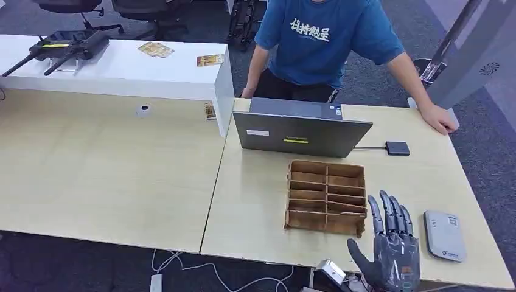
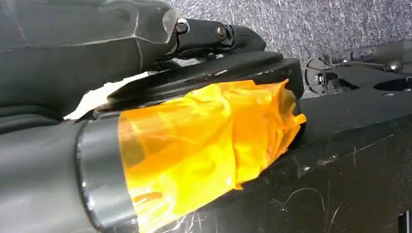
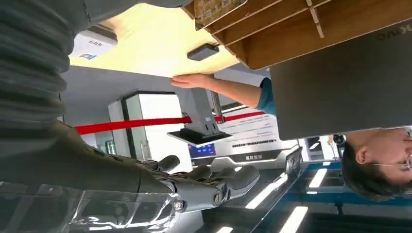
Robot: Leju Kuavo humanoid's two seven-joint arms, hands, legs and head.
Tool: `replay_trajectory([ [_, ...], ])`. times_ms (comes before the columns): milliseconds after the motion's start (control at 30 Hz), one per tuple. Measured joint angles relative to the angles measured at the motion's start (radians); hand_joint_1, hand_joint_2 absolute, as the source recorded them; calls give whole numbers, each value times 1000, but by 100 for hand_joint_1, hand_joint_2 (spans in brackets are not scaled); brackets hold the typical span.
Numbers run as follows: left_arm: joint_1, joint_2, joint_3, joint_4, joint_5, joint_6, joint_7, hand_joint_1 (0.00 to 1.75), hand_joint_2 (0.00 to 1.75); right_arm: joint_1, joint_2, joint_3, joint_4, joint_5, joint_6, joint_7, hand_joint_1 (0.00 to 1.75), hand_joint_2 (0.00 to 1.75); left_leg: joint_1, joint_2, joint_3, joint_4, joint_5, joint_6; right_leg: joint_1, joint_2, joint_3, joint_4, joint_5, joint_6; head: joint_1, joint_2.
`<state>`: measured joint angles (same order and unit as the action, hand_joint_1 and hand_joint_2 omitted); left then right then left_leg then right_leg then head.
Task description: Pass the card to the sensor for recognition and then transmit it.
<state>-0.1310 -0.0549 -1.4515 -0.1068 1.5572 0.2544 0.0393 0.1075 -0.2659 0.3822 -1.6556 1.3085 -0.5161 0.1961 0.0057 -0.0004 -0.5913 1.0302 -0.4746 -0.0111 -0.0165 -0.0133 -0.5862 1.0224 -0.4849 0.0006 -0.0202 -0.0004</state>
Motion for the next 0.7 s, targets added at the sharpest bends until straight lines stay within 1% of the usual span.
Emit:
replay_trajectory([
  [167, 0, 0, 0, 0, -2, 0, 0, 0, 0, -25, 0, 2, 11, 0, 2, -8, 0, 175, 0, 0, 0, 0, 0, 0, 0, 0, 0, 0, 0, 0, 0, 0],
  [433, 0, 0, 0, 0, -12, 0, 3, 0, 0, -99, 0, 5, 37, -8, 20, -14, 0, 175, 0, 0, 0, 0, 0, 0, 0, 0, 0, 0, 0, 0, 0, 0],
  [700, -1, 0, 0, 0, -19, 0, 6, 0, 0, -155, 0, 8, 65, -22, 58, -15, 0, 175, 0, 0, 0, 0, 0, 0, 0, 0, 0, 0, 0, 0, 0, 0],
])
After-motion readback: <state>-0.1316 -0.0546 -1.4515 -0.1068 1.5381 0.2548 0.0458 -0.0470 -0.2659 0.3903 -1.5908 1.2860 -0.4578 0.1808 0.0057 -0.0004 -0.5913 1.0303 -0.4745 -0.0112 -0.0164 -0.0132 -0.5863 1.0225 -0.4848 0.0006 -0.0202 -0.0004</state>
